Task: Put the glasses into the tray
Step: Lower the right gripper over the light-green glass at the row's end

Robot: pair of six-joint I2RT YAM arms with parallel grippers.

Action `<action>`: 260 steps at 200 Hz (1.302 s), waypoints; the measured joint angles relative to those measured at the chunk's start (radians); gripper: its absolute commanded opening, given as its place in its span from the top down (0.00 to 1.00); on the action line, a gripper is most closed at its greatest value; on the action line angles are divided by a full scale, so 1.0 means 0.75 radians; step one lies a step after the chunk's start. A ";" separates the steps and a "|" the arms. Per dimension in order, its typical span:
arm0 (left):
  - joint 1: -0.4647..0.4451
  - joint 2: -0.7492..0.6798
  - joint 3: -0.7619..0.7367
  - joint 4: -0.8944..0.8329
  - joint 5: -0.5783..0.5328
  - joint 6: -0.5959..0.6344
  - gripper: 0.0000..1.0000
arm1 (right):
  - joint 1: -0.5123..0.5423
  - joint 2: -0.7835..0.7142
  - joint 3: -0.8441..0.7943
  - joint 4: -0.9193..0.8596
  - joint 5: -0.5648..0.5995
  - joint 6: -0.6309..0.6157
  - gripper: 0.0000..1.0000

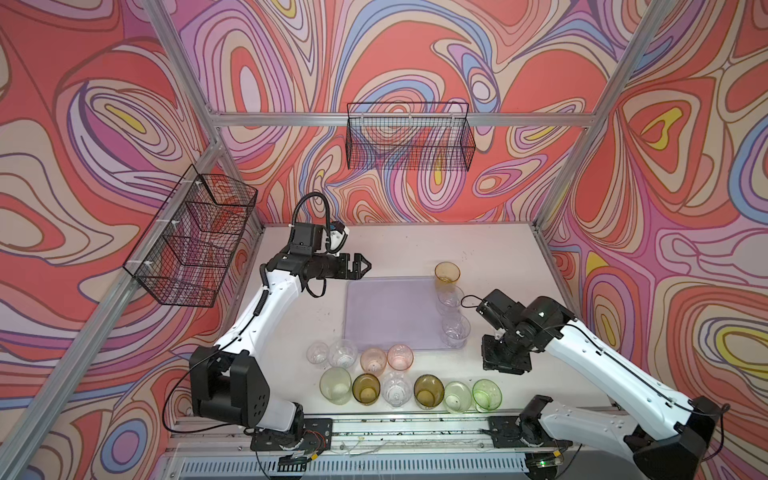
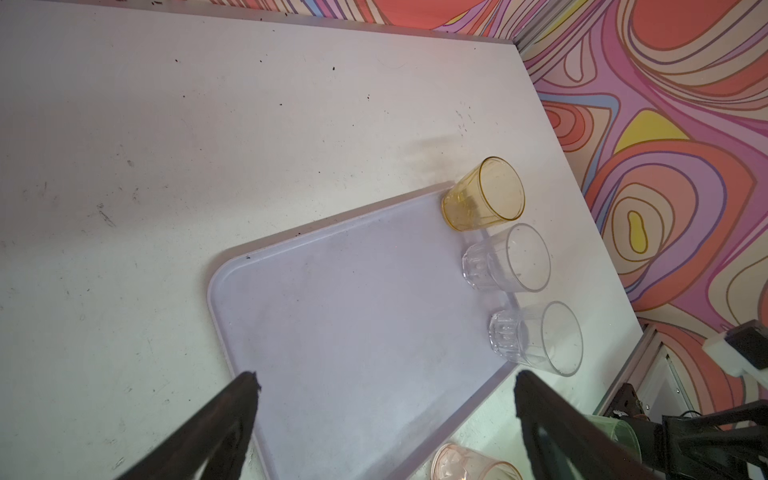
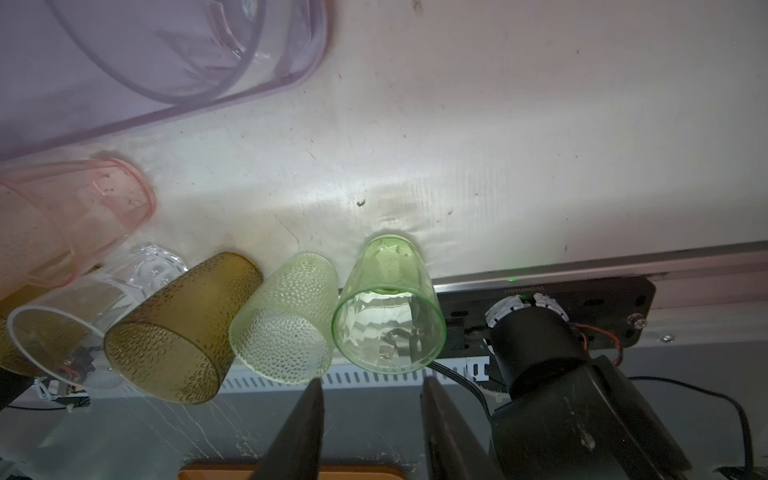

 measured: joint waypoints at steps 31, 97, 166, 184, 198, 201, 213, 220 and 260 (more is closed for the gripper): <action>0.000 0.006 0.000 0.000 0.004 -0.009 0.02 | 0.000 -0.064 -0.090 -0.030 -0.001 0.079 0.60; 0.000 0.008 0.000 0.000 0.004 -0.014 0.02 | 0.000 -0.093 -0.229 -0.017 0.000 0.158 0.64; 0.000 0.008 0.000 0.000 0.004 -0.014 0.02 | 0.000 -0.095 -0.331 0.067 -0.005 0.220 0.69; 0.000 0.008 0.000 0.000 0.004 -0.014 0.02 | 0.000 -0.096 -0.363 0.105 -0.017 0.231 0.72; 0.000 0.008 0.000 0.000 0.004 -0.014 0.02 | 0.000 -0.096 -0.391 0.126 -0.023 0.245 0.72; 0.000 0.008 -0.001 0.000 0.004 -0.014 0.01 | 0.000 -0.096 -0.396 0.129 -0.025 0.247 0.72; 0.000 0.008 0.000 0.000 0.003 -0.014 0.02 | 0.000 -0.098 -0.410 0.142 -0.028 0.256 0.72; 0.000 0.008 0.000 0.000 0.004 -0.014 0.01 | 0.000 -0.100 -0.412 0.146 -0.028 0.259 0.72; 0.000 0.008 -0.001 0.000 0.004 -0.014 0.02 | 0.000 -0.112 -0.425 0.170 -0.030 0.276 0.74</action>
